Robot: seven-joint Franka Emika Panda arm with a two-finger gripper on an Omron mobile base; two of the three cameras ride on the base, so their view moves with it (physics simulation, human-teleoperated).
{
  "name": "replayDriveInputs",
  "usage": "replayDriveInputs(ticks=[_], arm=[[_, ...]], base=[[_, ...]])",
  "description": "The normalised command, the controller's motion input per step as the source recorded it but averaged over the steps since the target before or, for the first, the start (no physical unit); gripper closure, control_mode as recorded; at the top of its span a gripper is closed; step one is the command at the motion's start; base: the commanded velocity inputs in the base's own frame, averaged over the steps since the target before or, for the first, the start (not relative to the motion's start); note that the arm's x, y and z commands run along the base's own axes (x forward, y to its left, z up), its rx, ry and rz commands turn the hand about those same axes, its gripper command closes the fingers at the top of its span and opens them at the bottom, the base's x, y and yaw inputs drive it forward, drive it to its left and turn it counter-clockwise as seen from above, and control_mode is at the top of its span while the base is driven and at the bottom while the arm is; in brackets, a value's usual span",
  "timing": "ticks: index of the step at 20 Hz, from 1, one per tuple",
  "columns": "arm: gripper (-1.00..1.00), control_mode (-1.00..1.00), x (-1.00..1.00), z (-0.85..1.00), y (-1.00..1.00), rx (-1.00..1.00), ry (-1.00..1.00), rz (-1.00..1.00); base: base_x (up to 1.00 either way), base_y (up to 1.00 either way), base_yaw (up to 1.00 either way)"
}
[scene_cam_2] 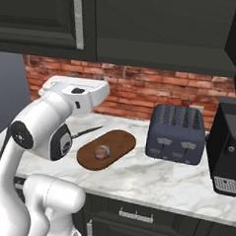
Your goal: Pick the bread, place it on the cutting board, pick the jam, place it on the counter, and close the cabinet.
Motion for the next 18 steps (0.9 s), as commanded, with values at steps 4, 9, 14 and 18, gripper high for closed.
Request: replayDriveInputs(ticks=[4,9,14,18], arm=[[-1.00,-1.00,-0.39,0.01,-0.15,0.00,0.04,0.00],[-1.00,-1.00,-0.39,0.02,-0.16,0.00,0.05,0.00],[-1.00,-1.00,-0.39,0.04,-0.13,0.00,0.05,0.00],[-1.00,-1.00,-0.35,0.02,-0.13,0.00,0.05,0.00]], base=[[0.00,0.00,0.00],[0.00,0.00,0.00],[0.00,0.00,0.00],[0.00,0.00,0.00]])
